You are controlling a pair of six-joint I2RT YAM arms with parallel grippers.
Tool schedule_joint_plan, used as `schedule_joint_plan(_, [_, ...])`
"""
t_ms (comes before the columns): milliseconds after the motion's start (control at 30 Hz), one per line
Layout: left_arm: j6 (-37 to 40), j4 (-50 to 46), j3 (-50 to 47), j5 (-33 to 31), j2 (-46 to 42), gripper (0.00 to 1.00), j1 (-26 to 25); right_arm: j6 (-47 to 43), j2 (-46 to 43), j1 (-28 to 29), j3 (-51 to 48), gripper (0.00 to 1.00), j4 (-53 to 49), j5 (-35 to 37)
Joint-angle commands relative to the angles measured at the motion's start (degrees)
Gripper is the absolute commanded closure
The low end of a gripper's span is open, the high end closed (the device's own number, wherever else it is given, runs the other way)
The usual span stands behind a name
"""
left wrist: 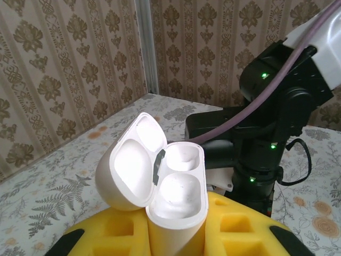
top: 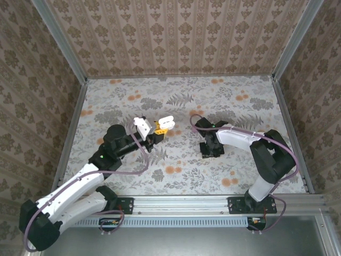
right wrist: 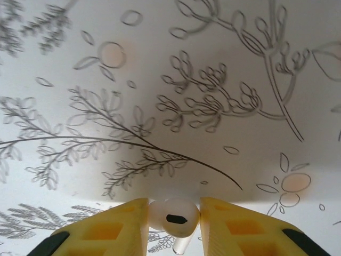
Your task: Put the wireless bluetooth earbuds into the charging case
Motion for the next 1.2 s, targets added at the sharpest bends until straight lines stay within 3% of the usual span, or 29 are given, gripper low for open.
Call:
schedule_joint_plan(0, [-1.36, 5.01, -0.03, 1.44, 1.15, 0.83, -0.56, 4.25, -0.33, -0.36, -0.95, 0.67, 2.18, 1.79])
schedule_joint_plan(367, [-0.92, 3.69, 0.17, 0.95, 0.70, 0.83, -0.77, -1.53, 2.32, -0.44, 1.79, 0.59, -0.61, 1.17])
schedule_joint_plan(1167, [-0.92, 3.93, 0.76, 1.22, 1.65, 0.83, -0.84, -3.90, 3.55, -1.95, 2.23, 0.67, 0.67, -0.15])
